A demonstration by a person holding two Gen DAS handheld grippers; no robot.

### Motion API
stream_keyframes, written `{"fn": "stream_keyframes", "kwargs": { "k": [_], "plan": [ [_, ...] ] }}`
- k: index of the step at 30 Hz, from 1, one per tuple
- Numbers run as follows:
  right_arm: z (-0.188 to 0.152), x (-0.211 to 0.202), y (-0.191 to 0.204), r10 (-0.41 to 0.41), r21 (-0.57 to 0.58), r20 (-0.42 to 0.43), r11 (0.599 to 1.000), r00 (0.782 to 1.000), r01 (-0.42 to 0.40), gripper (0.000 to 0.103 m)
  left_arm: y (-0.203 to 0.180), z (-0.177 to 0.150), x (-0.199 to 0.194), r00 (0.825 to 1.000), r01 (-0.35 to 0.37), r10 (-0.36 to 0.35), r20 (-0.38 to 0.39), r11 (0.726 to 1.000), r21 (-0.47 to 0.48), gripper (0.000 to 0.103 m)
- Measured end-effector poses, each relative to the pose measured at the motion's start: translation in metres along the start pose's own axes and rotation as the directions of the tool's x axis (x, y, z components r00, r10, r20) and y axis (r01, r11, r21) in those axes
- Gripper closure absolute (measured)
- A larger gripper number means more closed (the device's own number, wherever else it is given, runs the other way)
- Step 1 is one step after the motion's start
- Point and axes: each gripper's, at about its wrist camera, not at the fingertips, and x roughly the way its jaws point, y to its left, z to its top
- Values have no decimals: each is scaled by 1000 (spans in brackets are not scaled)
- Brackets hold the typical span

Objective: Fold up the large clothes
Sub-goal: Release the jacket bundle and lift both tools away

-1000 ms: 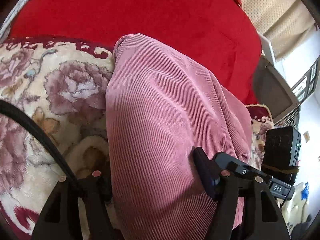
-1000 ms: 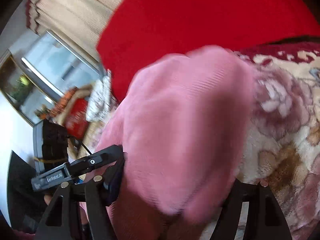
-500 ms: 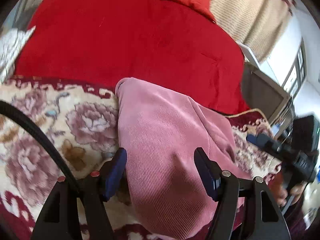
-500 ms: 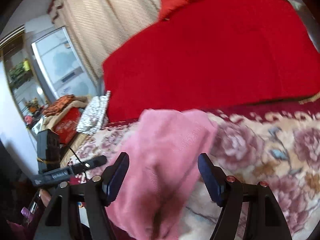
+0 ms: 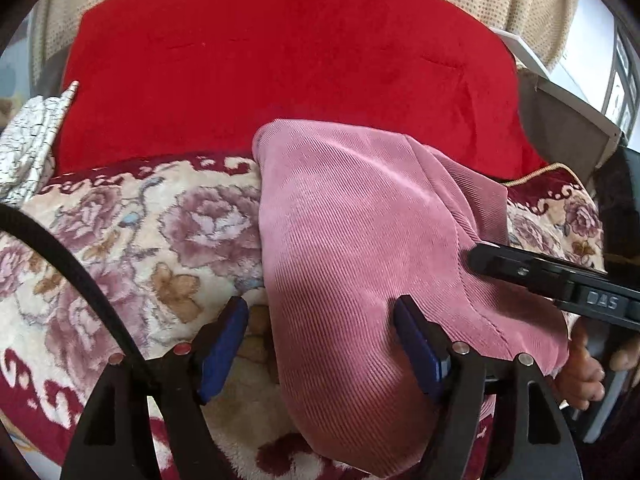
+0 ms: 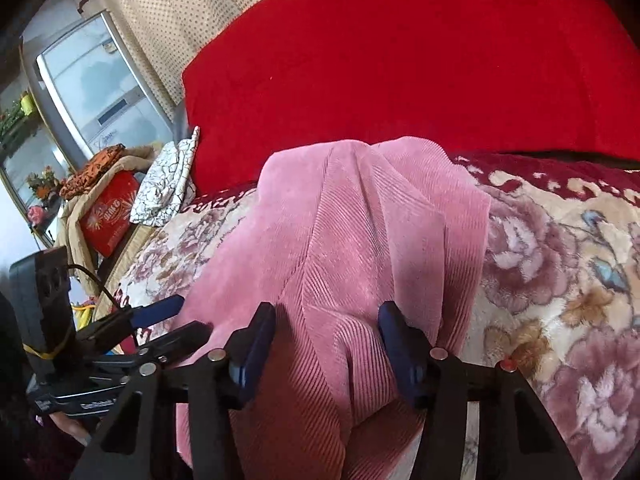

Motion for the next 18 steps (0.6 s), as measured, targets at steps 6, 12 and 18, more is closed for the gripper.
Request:
{"fn": "stream_keyframes", "kwargs": {
  "k": [6,12,18],
  "plan": [
    [-11,-48,14,-59,-32,76,998,995,62,36,-13,-6,-23,989,-132,131,63,991,26,22],
    [-22,-87,33,-125,-82,98,988,987,134,34,-26,-11,-55,964,-252,248,99,967,29,21],
    [-28,-117,46,-155,-83,123,983,980,165,33,-31,-16,-99,951,-280,277,139,960,-2,21]
  ]
}}
